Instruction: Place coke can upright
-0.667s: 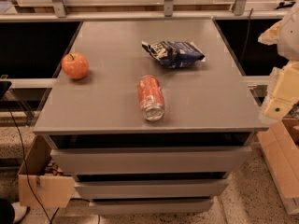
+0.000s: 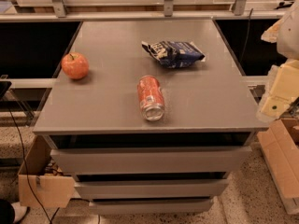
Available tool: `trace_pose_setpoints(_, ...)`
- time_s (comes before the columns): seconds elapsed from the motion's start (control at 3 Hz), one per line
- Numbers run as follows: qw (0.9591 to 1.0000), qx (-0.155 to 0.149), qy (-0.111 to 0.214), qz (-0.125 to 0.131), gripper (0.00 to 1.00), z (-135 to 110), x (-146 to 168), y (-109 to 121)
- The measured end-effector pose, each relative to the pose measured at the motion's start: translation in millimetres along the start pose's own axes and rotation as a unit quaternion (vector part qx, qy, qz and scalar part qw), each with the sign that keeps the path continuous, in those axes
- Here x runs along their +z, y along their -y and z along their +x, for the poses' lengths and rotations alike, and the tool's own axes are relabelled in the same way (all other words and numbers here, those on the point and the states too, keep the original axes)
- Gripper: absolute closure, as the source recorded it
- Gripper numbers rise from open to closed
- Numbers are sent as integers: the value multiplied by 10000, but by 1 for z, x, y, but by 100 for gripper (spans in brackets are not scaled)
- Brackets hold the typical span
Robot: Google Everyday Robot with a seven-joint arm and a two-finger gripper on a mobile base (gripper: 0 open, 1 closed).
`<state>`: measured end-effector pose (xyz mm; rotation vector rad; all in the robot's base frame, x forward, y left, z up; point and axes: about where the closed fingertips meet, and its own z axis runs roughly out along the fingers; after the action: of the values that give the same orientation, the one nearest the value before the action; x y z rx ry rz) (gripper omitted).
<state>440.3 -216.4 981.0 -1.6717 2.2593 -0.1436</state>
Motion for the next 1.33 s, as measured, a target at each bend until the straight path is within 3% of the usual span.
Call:
trace_pose_setpoints(0.33, 9991, 316, -251, 133, 0, -16, -1, 11)
trace_pose_setpoints(0.67, 9959, 816, -359, 173, 0, -47, 12, 24)
trace_pose_setpoints(1.0, 9912, 1293, -265, -41, 0, -78, 43, 28)
trace_pose_setpoints(1.33, 9890, 1456, -251, -26, 0, -79, 44, 29)
